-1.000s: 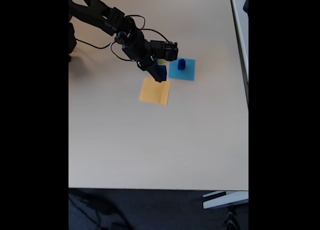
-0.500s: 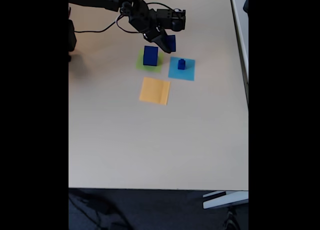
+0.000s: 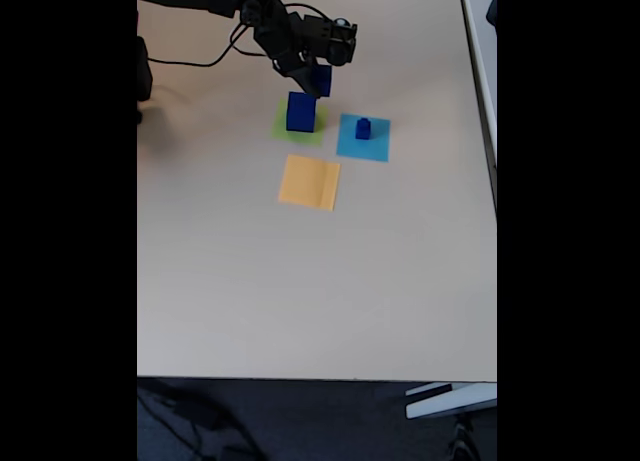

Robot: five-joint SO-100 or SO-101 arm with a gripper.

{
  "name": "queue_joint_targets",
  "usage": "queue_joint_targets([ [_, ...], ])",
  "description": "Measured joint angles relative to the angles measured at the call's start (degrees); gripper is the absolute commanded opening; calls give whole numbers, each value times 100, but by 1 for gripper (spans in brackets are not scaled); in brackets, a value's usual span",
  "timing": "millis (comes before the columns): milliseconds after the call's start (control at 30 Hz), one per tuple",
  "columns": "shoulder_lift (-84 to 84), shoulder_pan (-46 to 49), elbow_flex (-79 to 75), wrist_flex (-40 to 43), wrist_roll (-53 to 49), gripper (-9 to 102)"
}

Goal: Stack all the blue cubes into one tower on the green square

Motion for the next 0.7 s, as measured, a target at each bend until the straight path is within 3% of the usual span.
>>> queue_joint_targets([
  [333, 141, 316, 422, -272, -352, 11],
  [700, 211, 158, 677, -281, -97, 11],
])
